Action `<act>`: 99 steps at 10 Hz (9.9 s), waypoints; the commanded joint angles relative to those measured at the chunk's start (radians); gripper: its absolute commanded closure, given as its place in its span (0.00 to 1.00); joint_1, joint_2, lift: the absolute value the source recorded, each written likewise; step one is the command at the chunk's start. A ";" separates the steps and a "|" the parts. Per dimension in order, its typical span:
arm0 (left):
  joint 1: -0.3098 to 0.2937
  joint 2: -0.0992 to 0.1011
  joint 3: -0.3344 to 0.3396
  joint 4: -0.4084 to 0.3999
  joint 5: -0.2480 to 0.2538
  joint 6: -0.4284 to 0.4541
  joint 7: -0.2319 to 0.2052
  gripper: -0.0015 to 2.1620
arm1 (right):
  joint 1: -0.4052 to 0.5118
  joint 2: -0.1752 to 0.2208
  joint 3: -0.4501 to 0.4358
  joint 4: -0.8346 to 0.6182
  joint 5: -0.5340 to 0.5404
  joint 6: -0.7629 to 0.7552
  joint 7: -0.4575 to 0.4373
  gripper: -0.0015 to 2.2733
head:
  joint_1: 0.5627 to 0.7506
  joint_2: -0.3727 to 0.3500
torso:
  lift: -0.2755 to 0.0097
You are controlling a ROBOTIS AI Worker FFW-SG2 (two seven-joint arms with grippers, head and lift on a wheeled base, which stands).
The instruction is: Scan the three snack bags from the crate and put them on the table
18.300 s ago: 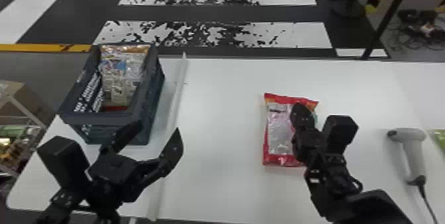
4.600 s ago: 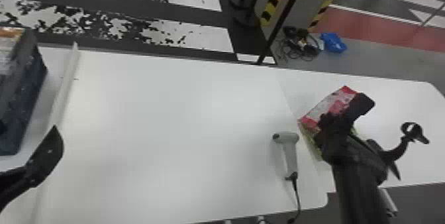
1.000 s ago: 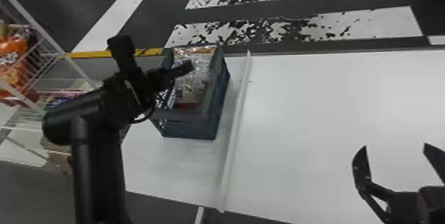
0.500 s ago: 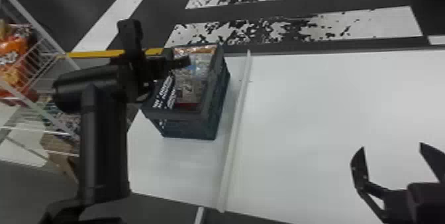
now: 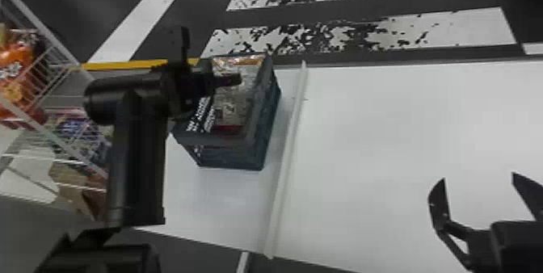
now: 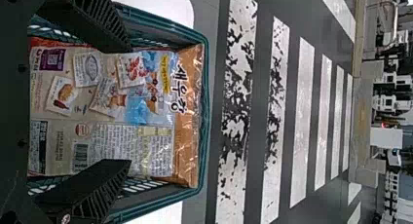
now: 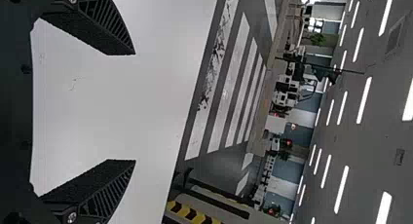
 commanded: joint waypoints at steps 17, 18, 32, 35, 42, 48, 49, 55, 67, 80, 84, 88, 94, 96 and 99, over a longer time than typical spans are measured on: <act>-0.089 -0.023 -0.064 0.492 -0.025 -0.492 0.041 0.23 | 0.010 -0.018 0.040 -0.011 0.058 -0.043 -0.072 0.04 | 0.70 0.92 | 0.64; -0.088 -0.024 -0.060 0.512 -0.017 -0.492 0.053 0.76 | 0.010 -0.020 0.043 -0.010 0.061 -0.049 -0.083 0.04 | 0.70 0.93 | 0.64; 0.017 -0.012 0.019 -0.051 0.054 0.297 0.002 0.01 | 0.038 -0.038 0.063 -0.022 0.087 -0.144 -0.139 0.04 | 0.70 0.93 | 0.64; -0.135 0.017 -0.007 0.002 0.006 0.539 0.021 0.01 | 0.039 -0.038 0.071 -0.022 0.090 -0.135 -0.139 0.04 | 0.70 0.96 | 0.64; -0.336 0.023 -0.109 0.359 -0.107 0.496 0.004 0.01 | 0.021 -0.075 0.072 -0.043 0.069 -0.157 -0.164 0.04 | 0.70 1.00 | 0.64; -0.376 -0.020 -0.109 0.538 -0.130 0.226 0.013 0.06 | 0.002 -0.078 0.077 -0.039 0.069 -0.163 -0.175 0.04 | 0.70 0.96 | 0.64; -0.376 -0.021 -0.107 0.552 -0.123 0.211 0.011 0.06 | -0.001 -0.078 0.078 -0.037 0.069 -0.163 -0.175 0.04 | 0.70 0.96 | 0.64; -0.440 -0.020 -0.099 0.660 -0.124 0.211 0.008 0.06 | -0.019 -0.081 0.089 -0.030 0.061 -0.163 -0.181 0.04 | 0.70 0.95 | 0.64; -0.394 -0.061 -0.064 0.742 -0.129 0.063 0.033 0.07 | -0.008 -0.098 0.098 -0.039 0.081 -0.224 -0.213 0.04 | 0.70 0.96 | 0.64; -0.192 -0.066 -0.073 0.390 -0.158 0.247 0.035 0.99 | -0.034 -0.100 0.129 -0.039 0.080 -0.206 -0.233 0.03 | 0.70 0.99 | 0.64; -0.074 -0.092 -0.078 0.110 -0.146 0.309 0.048 0.99 | -0.004 -0.103 0.120 -0.065 0.096 -0.206 -0.239 0.03 | 0.70 0.94 | 0.64; -0.009 -0.096 -0.083 -0.031 -0.141 0.343 0.050 0.99 | 0.007 -0.100 0.120 -0.073 0.107 -0.206 -0.244 0.03 | 0.70 0.93 | 0.64; 0.080 -0.093 -0.086 -0.219 -0.143 0.349 0.117 0.99 | 0.012 -0.098 0.123 -0.073 0.113 -0.200 -0.244 0.03 | 0.70 0.94 | 0.64; 0.092 -0.098 -0.072 -0.256 -0.129 0.349 0.123 0.99 | 0.016 -0.100 0.123 -0.076 0.116 -0.200 -0.245 0.03 | 0.70 0.94 | 0.64; 0.132 -0.099 -0.053 -0.351 -0.097 0.346 0.133 0.99 | 0.024 -0.100 0.118 -0.079 0.124 -0.200 -0.247 0.03 | 0.70 0.94 | 0.64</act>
